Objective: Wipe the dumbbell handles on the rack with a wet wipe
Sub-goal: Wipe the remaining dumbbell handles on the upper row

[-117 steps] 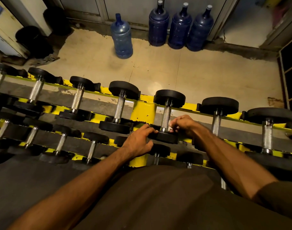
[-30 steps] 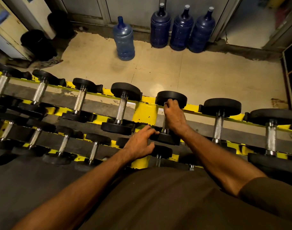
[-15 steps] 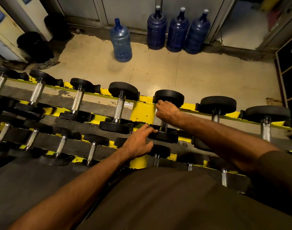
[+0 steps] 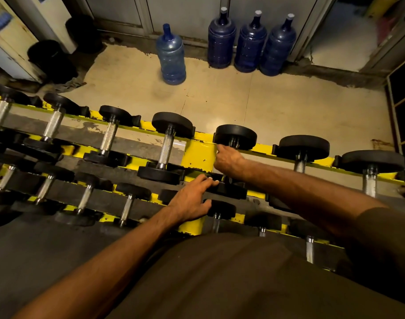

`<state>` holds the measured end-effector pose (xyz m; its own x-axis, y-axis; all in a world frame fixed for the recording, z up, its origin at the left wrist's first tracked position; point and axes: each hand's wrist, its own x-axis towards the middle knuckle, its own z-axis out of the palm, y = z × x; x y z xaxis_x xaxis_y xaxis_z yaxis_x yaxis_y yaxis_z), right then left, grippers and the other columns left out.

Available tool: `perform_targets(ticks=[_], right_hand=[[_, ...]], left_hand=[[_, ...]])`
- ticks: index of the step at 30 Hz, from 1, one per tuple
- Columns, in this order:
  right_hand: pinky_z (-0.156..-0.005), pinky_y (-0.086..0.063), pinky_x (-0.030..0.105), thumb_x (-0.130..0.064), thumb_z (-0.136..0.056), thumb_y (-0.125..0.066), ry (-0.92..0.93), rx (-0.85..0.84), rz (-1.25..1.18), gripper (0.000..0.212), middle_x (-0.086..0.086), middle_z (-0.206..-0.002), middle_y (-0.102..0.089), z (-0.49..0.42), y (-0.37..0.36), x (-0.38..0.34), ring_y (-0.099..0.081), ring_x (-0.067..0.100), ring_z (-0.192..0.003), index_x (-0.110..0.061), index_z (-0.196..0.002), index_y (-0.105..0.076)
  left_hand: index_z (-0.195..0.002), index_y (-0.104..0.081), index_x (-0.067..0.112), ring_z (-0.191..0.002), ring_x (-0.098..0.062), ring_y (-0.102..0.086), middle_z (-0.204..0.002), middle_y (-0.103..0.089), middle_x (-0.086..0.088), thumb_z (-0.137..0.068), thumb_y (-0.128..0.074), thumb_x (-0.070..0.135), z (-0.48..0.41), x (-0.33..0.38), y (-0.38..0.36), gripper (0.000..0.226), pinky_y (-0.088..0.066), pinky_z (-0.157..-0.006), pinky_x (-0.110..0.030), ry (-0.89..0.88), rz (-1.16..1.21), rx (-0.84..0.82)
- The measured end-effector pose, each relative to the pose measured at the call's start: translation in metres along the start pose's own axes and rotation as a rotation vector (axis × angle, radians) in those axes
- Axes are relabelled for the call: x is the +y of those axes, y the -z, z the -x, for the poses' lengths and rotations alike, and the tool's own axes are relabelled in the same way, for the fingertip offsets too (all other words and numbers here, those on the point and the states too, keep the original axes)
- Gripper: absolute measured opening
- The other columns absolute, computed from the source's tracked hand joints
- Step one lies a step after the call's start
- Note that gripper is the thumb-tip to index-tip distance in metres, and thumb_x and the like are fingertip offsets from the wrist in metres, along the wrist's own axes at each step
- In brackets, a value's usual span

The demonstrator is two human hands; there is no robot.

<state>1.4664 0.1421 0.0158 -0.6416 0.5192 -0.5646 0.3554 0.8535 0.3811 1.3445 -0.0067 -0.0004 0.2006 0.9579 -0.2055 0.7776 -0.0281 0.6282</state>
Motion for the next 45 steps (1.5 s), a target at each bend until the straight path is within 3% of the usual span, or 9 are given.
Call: perform_targets(ticks=[4,12,16,22,25,27,32,38,45], right_hand=[[-0.087,-0.048,0.04,-0.028,-0.094,-0.065,0.114,-0.069,-0.069,0.032,0.008,-0.12,-0.061,-0.002,0.01,0.007,-0.048,0.026,-0.118,-0.011,-0.122,-0.062],[-0.092,-0.047,0.038,-0.021,-0.092,-0.067,0.026,0.253,-0.166,0.03,0.011,-0.12,-0.061,0.015,-0.016,0.012,-0.049,0.027,-0.117,-0.008,-0.118,-0.067],[-0.086,-0.053,0.032,-0.02,-0.089,-0.07,-0.156,0.445,-0.767,0.02,0.005,-0.116,-0.059,0.042,-0.052,0.007,-0.056,0.018,-0.103,-0.011,-0.107,-0.071],[-0.072,-0.054,0.022,-0.006,-0.085,-0.073,-0.862,0.59,-1.795,0.019,0.0,-0.099,-0.068,0.015,-0.063,0.006,-0.064,0.014,-0.09,-0.013,-0.102,-0.071],[-0.084,-0.06,0.041,0.0,-0.086,-0.067,-1.03,0.484,-2.141,0.021,0.003,-0.101,-0.072,-0.003,-0.071,0.013,-0.068,0.021,-0.091,-0.018,-0.098,-0.071],[-0.081,-0.06,0.039,0.001,-0.091,-0.058,-0.973,0.29,-2.292,0.019,0.01,-0.103,-0.068,0.002,-0.073,0.009,-0.068,0.023,-0.09,-0.015,-0.093,-0.068],[-0.092,-0.056,0.04,-0.005,-0.083,-0.066,-0.661,-0.114,-2.167,0.015,0.011,-0.105,-0.071,0.032,-0.092,0.014,-0.065,0.024,-0.1,-0.005,-0.096,-0.074],[-0.082,-0.061,0.038,0.004,-0.092,-0.054,-1.022,0.288,-2.332,0.017,0.014,-0.103,-0.065,-0.003,-0.075,0.014,-0.063,0.021,-0.087,-0.004,-0.096,-0.069],[-0.087,-0.058,0.035,0.004,-0.09,-0.056,-0.633,-0.133,-2.385,0.025,0.015,-0.109,-0.067,0.036,-0.092,0.011,-0.065,0.023,-0.098,0.002,-0.112,-0.066]], left_hand=[[-0.147,-0.046,0.021,-0.118,-0.013,-0.05,-0.132,-0.045,0.004,-0.088,-0.064,0.022,0.001,0.003,-0.002,0.062,-0.052,-0.099,-0.038,-0.003,-0.001,-0.001],[-0.143,-0.049,0.021,-0.114,-0.013,-0.052,-0.13,-0.046,0.005,-0.089,-0.064,0.021,-0.001,-0.001,0.003,0.056,-0.054,-0.097,-0.039,0.01,0.014,-0.015],[-0.14,-0.051,0.021,-0.111,-0.012,-0.053,-0.129,-0.046,0.005,-0.089,-0.065,0.021,-0.003,0.0,0.002,0.053,-0.056,-0.094,-0.039,0.02,0.032,-0.003],[-0.139,-0.051,0.02,-0.11,-0.013,-0.054,-0.128,-0.047,0.004,-0.089,-0.066,0.02,-0.003,-0.002,0.005,0.053,-0.055,-0.094,-0.04,0.024,0.027,-0.007],[-0.14,-0.051,0.019,-0.112,-0.014,-0.054,-0.129,-0.047,0.003,-0.089,-0.066,0.02,-0.005,0.0,0.005,0.053,-0.054,-0.097,-0.039,0.019,0.029,-0.013],[-0.14,-0.051,0.019,-0.112,-0.014,-0.054,-0.13,-0.047,0.003,-0.09,-0.065,0.019,-0.004,0.0,0.005,0.052,-0.054,-0.097,-0.038,0.019,0.023,-0.009],[-0.138,-0.052,0.019,-0.111,-0.013,-0.054,-0.128,-0.048,0.004,-0.089,-0.065,0.019,-0.004,-0.002,0.004,0.051,-0.055,-0.094,-0.039,0.016,0.029,0.005],[-0.134,-0.054,0.021,-0.112,-0.011,-0.053,-0.128,-0.048,0.006,-0.089,-0.066,0.022,-0.007,-0.004,0.003,0.047,-0.055,-0.095,-0.038,0.008,0.03,0.009],[-0.133,-0.055,0.02,-0.112,-0.011,-0.052,-0.126,-0.048,0.006,-0.088,-0.065,0.021,-0.007,-0.005,0.004,0.046,-0.055,-0.095,-0.037,0.001,0.04,0.023]])
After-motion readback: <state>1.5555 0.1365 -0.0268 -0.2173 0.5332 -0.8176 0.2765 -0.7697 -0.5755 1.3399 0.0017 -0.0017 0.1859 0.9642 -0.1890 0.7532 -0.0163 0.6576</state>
